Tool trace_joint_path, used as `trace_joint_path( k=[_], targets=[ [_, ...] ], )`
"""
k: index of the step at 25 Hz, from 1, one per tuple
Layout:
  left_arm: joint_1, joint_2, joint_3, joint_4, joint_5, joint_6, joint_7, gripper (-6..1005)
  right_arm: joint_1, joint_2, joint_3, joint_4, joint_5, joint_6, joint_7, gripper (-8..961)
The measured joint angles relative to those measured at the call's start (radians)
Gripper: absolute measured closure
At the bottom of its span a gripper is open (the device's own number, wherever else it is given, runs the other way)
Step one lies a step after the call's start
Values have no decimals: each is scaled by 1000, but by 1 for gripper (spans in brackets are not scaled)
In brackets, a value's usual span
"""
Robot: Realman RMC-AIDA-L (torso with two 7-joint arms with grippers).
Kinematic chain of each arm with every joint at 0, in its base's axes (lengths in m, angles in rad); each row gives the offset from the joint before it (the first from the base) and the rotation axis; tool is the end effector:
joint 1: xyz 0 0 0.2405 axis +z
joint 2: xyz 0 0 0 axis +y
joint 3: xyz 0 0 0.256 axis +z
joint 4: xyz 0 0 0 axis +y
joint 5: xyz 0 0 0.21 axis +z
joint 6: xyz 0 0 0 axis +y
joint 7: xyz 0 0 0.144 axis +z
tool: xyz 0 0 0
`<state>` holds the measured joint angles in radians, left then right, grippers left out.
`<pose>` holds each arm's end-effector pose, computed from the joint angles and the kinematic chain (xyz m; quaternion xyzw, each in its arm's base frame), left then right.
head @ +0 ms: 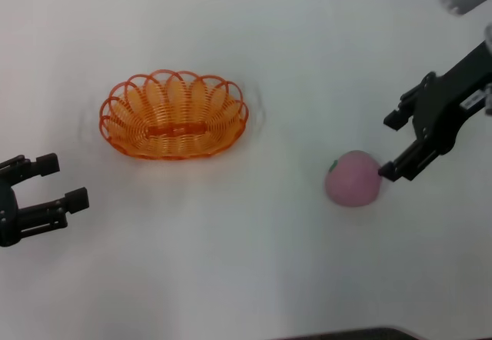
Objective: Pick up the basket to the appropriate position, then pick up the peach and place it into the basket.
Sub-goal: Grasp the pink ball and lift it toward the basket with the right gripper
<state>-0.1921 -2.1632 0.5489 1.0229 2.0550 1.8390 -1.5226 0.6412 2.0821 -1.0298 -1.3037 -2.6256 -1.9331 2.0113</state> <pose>-0.3127 0.2277 0.0436 -0.9055 -0.3100 -0.2468 0.1522 0.2063 0.3277 0.0447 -0.9586 0.2183 -0.1814 0.0251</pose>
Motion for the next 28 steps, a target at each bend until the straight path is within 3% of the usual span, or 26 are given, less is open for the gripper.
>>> trace_joint_path(
  k=[3,15,20,28],
  targets=[
    [-5,0,0,-9,2,-3,1,124,6,9,-43,31,-13,31,5,20],
    [-14,3,-7,-39,4,-14,8,125,57,8,-158,263,13,206,-31,22],
    [-14,3,-8,-40,5,-14,8,125,69,7,-162,280,11,222,-31,179],
    [-13,3,-7,-40,5,-13,9,124,74,7,-164,283,8,222,-24,511]
  ],
)
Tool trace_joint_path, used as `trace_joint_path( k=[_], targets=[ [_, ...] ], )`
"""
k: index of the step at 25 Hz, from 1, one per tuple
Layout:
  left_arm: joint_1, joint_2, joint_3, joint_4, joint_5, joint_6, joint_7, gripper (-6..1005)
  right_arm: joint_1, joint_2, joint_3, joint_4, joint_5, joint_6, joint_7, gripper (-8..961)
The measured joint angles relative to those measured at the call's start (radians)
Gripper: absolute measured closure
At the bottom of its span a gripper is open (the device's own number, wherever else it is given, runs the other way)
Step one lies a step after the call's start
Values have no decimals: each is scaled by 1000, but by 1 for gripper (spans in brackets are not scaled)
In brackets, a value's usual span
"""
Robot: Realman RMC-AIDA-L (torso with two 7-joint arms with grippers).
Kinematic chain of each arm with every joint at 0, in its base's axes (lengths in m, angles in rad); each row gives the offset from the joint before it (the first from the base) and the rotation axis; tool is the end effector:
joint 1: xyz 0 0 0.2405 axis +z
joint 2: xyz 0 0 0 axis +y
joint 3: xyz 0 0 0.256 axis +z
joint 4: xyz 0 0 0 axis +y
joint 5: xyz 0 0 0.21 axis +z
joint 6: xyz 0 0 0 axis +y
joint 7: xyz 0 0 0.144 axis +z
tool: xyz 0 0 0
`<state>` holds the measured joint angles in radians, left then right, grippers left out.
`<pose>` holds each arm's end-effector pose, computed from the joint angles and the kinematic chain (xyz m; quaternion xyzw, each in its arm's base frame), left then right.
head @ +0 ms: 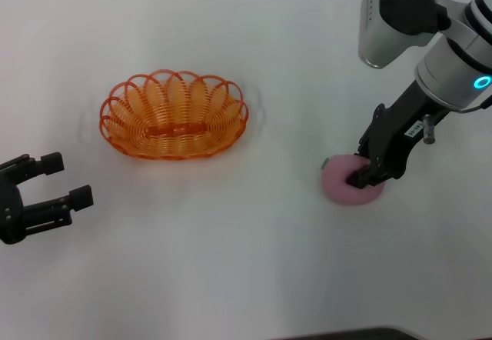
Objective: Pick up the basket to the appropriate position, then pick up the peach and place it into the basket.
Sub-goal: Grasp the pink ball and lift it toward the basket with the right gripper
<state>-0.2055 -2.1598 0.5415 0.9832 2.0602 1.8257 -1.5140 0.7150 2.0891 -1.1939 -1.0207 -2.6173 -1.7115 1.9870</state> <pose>-0.3142 0.2301 0.0389 -0.9023 -0.3158 -0.2524 0.1494 0.2141 0.3404 -0.0142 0.9581 -0.1889 0.2148 0.0119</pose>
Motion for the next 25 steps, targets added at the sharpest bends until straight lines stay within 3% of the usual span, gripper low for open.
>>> trace_joint_path(
  k=[3,9,16,21,25],
  targets=[
    [0,0,0,0,0,4,0,124,1,0,0,0,0,-2,1,650],
    [-1,0,0,0,0,9,-2,124,2,-3,18,-17,19,-20,-7,737],
    [-1,1,6,2,0,17,-7,125,-11,-11,201,-40,234,-87,-101,788],
    [-6,2,6,5,0,22,-8,125,-19,-8,290,102,400,-69,-237,817],
    [-13,3,5,7,0,24,-9,124,-20,0,338,364,582,36,-455,851]
  ],
)
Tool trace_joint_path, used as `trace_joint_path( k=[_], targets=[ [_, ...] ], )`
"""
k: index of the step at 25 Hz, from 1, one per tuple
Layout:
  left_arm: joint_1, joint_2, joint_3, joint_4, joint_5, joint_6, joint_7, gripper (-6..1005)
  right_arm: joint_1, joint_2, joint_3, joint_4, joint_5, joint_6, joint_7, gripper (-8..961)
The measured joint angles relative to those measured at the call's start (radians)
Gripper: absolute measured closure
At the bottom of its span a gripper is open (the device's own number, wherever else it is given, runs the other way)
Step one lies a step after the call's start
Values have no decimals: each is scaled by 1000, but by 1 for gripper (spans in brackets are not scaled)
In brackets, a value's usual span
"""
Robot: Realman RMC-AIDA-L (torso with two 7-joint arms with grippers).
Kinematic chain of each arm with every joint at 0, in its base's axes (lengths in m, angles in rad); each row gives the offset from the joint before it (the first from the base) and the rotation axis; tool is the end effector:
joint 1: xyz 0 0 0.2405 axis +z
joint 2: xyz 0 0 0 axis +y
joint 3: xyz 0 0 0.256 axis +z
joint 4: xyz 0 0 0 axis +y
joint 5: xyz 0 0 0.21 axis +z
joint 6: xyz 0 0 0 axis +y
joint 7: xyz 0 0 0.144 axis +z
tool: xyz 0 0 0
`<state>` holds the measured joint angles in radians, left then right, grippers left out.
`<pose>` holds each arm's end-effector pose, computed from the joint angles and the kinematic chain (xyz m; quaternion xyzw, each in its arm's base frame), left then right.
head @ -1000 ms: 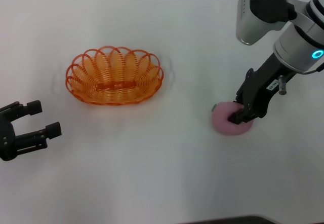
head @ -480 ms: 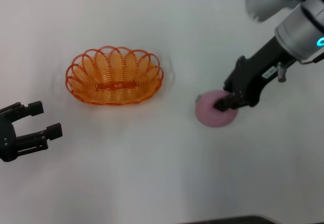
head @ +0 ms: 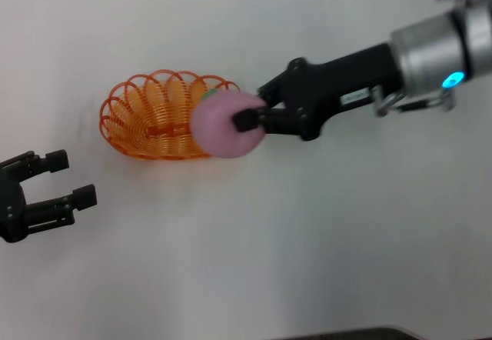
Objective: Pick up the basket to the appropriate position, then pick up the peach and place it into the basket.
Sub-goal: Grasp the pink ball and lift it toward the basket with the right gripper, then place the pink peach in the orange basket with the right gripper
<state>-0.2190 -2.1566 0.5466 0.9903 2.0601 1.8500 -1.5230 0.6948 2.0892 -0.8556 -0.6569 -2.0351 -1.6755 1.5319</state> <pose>-0.3087 0.2325 0.0403 -0.9067 -0.3073 -0.2545 0.1365 0.1934 0.3376 -0.0273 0.9637 -0.1682 -0.2051 0.0296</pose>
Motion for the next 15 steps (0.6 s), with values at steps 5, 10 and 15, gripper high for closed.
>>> trace_joint_path(
  k=[5,10,15],
  targets=[
    [-2,1,1,1,0,0,0,124,0,6,0,306,171,172,-297,889],
    [-10,1,2,-1,0,0,-1,125,14,19,-7,539,372,305,-573,908],
    [-12,-1,3,-4,0,3,-2,125,66,31,41,701,446,422,-786,909]
  ],
)
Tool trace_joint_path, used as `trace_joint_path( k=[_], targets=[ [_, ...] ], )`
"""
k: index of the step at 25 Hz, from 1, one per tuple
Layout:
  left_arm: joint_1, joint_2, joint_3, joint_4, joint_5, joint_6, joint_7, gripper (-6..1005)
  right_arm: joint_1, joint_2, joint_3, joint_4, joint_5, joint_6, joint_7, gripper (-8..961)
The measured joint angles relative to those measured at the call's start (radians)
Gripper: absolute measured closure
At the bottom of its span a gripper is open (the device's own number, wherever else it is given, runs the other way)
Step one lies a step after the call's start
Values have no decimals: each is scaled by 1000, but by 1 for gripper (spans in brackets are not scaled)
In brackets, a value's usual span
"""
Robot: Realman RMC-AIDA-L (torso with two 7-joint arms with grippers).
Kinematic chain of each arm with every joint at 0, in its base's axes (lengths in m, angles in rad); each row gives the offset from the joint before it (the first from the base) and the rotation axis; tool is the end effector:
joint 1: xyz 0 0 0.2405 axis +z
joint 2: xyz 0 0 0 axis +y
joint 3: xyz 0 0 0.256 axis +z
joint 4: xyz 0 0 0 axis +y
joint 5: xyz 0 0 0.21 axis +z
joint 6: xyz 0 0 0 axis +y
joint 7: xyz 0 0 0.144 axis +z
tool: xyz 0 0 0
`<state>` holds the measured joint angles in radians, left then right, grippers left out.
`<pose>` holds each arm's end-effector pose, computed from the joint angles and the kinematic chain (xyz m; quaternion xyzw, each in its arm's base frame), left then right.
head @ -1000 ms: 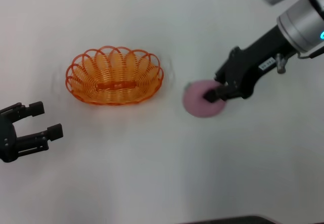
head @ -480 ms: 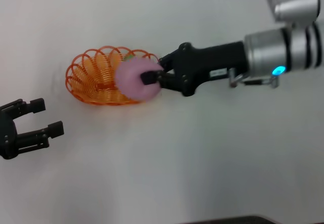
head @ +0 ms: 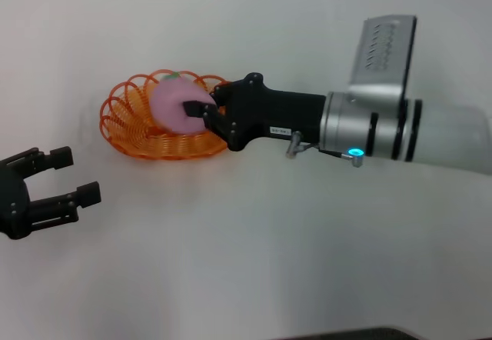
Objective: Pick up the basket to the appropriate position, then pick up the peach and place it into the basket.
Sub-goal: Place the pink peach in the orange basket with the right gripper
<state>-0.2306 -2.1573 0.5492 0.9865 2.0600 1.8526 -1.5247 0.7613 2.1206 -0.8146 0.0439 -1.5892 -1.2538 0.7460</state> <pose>-0.3054 0.2355 0.0391 -0.9082 -0.3033 -0.2566 0.1313 0.2160 0.3218 -0.1191 -0.9265 0.1628 0.3030 0.1526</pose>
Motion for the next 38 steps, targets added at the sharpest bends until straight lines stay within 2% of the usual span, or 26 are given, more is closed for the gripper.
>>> trace_joint_path(
  k=[3,11,24,28,30,32,33,34,38],
  targets=[
    [0,-1,0,-1,0,0,0,124,17,1,49,66,5,32,-99,909],
    [1,-2,0,-3,0,1,0,125,18,-1,122,123,5,37,-196,799],
    [2,-3,0,-3,-5,11,0,124,16,-5,143,128,5,32,-187,283],
    [1,-4,0,-3,-5,11,0,124,15,-12,159,119,6,11,-107,122],
    [1,-4,0,-3,-5,11,0,124,7,-21,155,76,3,-44,3,100],
    [-1,-3,0,-3,-6,11,0,124,-12,-29,125,-20,-19,-126,161,78],
    [-2,-3,0,-3,-6,11,0,124,-40,-32,83,-176,-67,-209,372,67],
    [-2,-3,0,-3,-7,12,0,124,-40,-32,83,-176,-67,-209,372,56],
    [-5,-3,0,-3,-7,14,-1,125,-95,-43,7,-518,-182,-352,766,12]
  ],
)
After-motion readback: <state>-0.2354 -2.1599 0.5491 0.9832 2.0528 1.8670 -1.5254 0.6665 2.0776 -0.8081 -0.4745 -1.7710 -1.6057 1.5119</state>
